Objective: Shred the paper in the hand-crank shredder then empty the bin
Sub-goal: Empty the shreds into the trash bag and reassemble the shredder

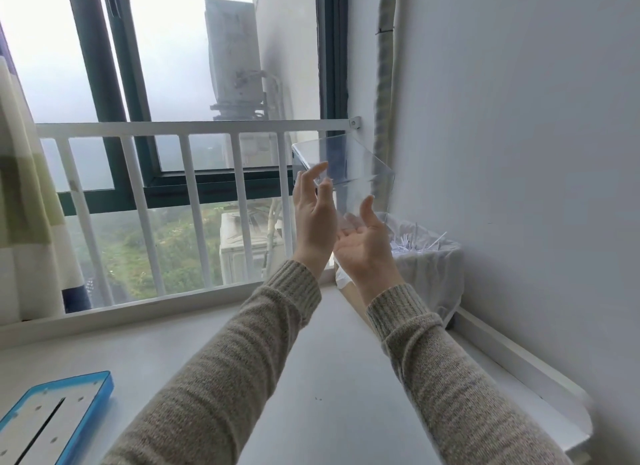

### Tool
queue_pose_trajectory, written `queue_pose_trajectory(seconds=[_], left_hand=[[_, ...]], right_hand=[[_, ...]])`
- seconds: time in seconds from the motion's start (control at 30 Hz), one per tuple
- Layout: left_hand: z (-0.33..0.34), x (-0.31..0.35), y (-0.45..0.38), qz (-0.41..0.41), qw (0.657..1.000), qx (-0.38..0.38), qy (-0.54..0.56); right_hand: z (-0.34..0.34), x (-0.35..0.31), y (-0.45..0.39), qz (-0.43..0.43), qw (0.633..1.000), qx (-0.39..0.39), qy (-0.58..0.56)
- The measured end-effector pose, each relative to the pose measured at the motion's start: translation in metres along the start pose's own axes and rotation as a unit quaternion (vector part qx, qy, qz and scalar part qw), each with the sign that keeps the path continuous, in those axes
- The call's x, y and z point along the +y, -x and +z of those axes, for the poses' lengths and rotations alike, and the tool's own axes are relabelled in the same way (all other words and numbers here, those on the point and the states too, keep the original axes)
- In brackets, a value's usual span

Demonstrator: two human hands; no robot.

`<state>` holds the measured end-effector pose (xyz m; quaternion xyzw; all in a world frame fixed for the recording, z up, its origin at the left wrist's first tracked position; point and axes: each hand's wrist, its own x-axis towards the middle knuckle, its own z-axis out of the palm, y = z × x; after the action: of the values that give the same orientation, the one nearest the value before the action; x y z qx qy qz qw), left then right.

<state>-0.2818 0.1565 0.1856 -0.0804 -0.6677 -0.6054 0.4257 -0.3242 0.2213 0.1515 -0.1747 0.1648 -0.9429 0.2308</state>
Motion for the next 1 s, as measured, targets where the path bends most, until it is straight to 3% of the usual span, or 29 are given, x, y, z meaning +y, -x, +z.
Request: queue_pose_trajectory(seconds=[0.4, 0.7, 0.9, 1.0], left_hand=[[-0.006, -0.012, 0.018, -0.029, 0.999, 0.037, 0.026], [-0.02, -0.029, 0.039, -0.064, 0.996, 0.061, 0.011], [-0.045, -0.029, 0.053, -0.076, 0.997, 0.025, 0.002], [-0.073, -0.027, 0.053, -0.085, 0.995, 0.041, -0.016]], right_hand=[[0.001, 0.014, -0.004, 0.056, 0.997, -0.052, 0.03], [-0.004, 0.033, 0.003, 0.1, 0.99, 0.064, 0.078], [-0.01, 0.043, 0.013, 0.008, 0.989, 0.04, 0.141], [-0.014, 0.045, 0.018, -0.018, 0.985, 0.075, 0.157]])
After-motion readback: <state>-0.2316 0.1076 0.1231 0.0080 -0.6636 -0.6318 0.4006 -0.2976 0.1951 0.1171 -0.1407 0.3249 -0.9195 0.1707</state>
